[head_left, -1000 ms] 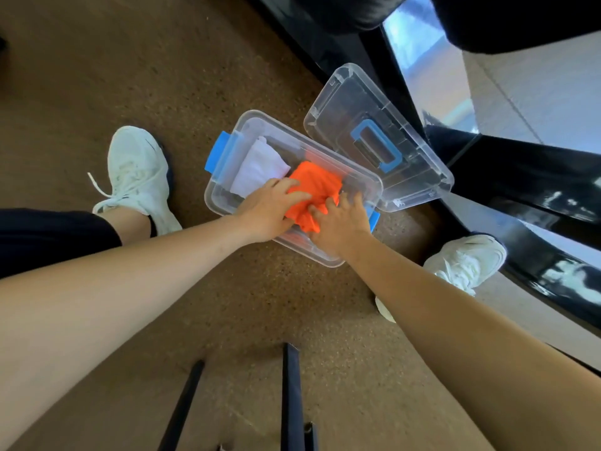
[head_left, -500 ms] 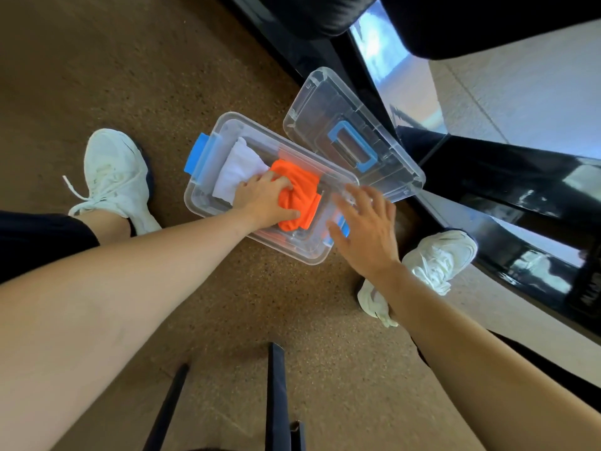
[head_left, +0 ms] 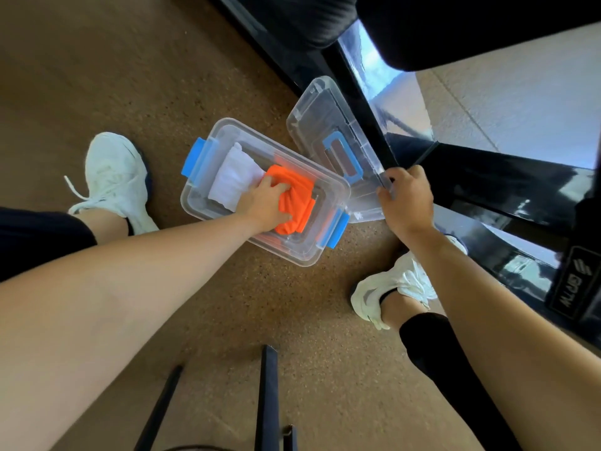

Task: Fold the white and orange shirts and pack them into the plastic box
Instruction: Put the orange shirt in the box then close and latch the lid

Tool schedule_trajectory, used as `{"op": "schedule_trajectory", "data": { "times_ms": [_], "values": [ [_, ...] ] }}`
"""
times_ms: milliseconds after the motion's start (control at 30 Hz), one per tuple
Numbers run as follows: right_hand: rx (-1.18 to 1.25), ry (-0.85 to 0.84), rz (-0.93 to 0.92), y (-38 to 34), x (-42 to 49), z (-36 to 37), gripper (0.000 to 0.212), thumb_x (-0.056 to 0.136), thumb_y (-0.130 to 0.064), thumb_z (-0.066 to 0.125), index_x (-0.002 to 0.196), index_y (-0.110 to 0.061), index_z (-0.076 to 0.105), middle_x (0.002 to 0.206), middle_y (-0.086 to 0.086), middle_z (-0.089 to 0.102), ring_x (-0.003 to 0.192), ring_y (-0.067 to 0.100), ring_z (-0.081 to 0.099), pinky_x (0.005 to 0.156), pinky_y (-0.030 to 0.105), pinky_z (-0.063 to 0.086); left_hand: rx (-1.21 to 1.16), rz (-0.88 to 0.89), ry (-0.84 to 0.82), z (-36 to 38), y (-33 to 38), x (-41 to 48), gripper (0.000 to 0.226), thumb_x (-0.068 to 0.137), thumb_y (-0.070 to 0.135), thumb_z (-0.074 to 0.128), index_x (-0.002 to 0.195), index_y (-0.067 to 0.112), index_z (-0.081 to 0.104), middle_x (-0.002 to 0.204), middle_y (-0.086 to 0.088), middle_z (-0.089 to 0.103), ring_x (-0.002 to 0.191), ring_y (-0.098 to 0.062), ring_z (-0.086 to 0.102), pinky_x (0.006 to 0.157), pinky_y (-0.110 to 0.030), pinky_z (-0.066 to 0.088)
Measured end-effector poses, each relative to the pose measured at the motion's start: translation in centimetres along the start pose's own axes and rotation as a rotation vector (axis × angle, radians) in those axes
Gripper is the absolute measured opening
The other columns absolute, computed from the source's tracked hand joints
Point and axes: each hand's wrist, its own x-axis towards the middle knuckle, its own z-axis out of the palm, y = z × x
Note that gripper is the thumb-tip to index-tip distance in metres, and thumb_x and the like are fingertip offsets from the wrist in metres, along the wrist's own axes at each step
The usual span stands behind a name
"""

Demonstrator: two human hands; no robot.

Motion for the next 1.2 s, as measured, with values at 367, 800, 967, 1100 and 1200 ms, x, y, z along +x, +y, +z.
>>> {"op": "schedule_trajectory", "data": {
  "times_ms": [367,800,967,1100,1200],
  "values": [
    [0.317,-0.22,-0.016,-4.3,-3.1,-2.8,0.023,0.089,-0.02,0.075,0.11,-0.014,0.066,0.099,-0.003,0.064,0.083,0.004,0.061,0.067,0.013,0.043,-0.176,0.05,0.457,-7.0,-4.5,-8.4,0.043,0.092,0.024,0.066,0.133,0.023,0.058,0.134,-0.002,0.059,0.119,-0.024,0.058,0.088,-0.038,0.052],
    [-0.144,-0.124,-0.414,-6.6,-9.6,3.2,0.046,0.075,-0.014,0.086,0.114,-0.017,0.061,0.124,0.002,0.066,0.112,0.031,0.056,0.088,0.047,0.053,-0.652,-0.345,0.258,-7.6,-9.4,-9.5,0.046,0.103,0.032,0.048,0.147,0.02,0.049,0.147,0.0,0.049,0.133,-0.019,0.049,0.101,-0.03,0.041],
    [-0.295,-0.178,-0.511,-6.9,-10.9,5.7,0.05,0.073,-0.009,0.083,0.117,-0.019,0.06,0.134,0.0,0.061,0.112,0.032,0.053,0.089,0.046,0.052,-0.735,-0.315,0.224,-7.5,-10.1,-9.3,0.046,0.102,0.047,0.048,0.139,0.021,0.056,0.141,0.005,0.054,0.126,-0.012,0.052,0.101,-0.032,0.044],
    [-0.265,-0.219,-0.52,-7.7,-11.7,7.2,0.051,0.079,-0.012,0.08,0.126,-0.02,0.06,0.139,0.0,0.059,0.117,0.03,0.052,0.098,0.047,0.051,-0.586,-0.283,0.259,-6.7,-10.5,-9.2,0.053,0.094,0.041,0.064,0.143,0.026,0.051,0.14,0.005,0.055,0.123,-0.016,0.057,0.101,-0.04,0.053],
    [-0.095,-0.241,-0.495,-7.4,-11.6,6.8,0.042,0.087,-0.021,0.074,0.127,-0.022,0.063,0.139,-0.002,0.06,0.122,0.026,0.051,0.104,0.048,0.049,-0.502,-0.266,0.313,-6.1,-10.7,-9.0,0.052,0.091,0.034,0.07,0.139,0.028,0.052,0.136,0.005,0.057,0.119,-0.016,0.059,0.099,-0.042,0.055]
  ]
}}
